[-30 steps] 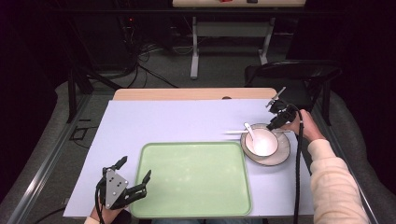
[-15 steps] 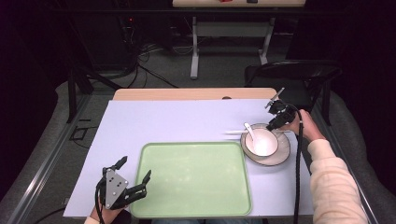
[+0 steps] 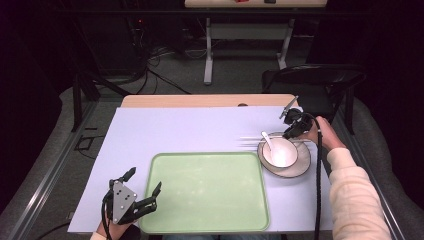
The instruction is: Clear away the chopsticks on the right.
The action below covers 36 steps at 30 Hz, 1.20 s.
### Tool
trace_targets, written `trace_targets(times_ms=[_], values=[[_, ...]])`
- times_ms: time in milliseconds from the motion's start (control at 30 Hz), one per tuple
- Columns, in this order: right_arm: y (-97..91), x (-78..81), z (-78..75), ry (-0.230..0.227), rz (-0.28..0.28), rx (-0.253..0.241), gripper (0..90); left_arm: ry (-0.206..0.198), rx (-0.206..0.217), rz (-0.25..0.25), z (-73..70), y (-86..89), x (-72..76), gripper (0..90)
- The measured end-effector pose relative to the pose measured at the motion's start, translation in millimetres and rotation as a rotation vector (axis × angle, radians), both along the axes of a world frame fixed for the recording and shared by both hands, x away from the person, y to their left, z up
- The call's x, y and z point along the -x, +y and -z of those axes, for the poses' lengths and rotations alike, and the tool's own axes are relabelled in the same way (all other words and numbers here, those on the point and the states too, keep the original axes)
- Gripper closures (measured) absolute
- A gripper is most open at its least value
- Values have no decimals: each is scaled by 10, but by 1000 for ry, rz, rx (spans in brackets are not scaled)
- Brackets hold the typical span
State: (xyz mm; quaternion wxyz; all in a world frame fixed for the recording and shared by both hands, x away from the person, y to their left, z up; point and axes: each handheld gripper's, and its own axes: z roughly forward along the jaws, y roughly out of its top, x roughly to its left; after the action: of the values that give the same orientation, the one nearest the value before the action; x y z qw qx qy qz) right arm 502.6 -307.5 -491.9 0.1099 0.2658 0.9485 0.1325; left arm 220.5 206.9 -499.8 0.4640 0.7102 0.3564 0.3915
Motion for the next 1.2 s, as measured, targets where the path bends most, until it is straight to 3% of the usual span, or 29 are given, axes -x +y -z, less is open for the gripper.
trace_targets(times_ms=[267, 467, 667, 833, 1200], values=[[36, -8, 28, 1, -36, 19, 777, 0, 0, -1, 0, 1, 0, 154], [43, -22, 146, 14, -72, 53, 800, -1, 0, -2, 0, 1, 0, 154], [4, -19, 165, 4, -82, 35, 836, 0, -1, -2, 0, 0, -1, 154], [4, 6, 107, -13, -79, 38, 837, 0, -1, -2, 1, -3, -2, 154], [32, 130, -231, -87, -27, 24, 838, -1, -3, 1, -1, -2, 0, 153]])
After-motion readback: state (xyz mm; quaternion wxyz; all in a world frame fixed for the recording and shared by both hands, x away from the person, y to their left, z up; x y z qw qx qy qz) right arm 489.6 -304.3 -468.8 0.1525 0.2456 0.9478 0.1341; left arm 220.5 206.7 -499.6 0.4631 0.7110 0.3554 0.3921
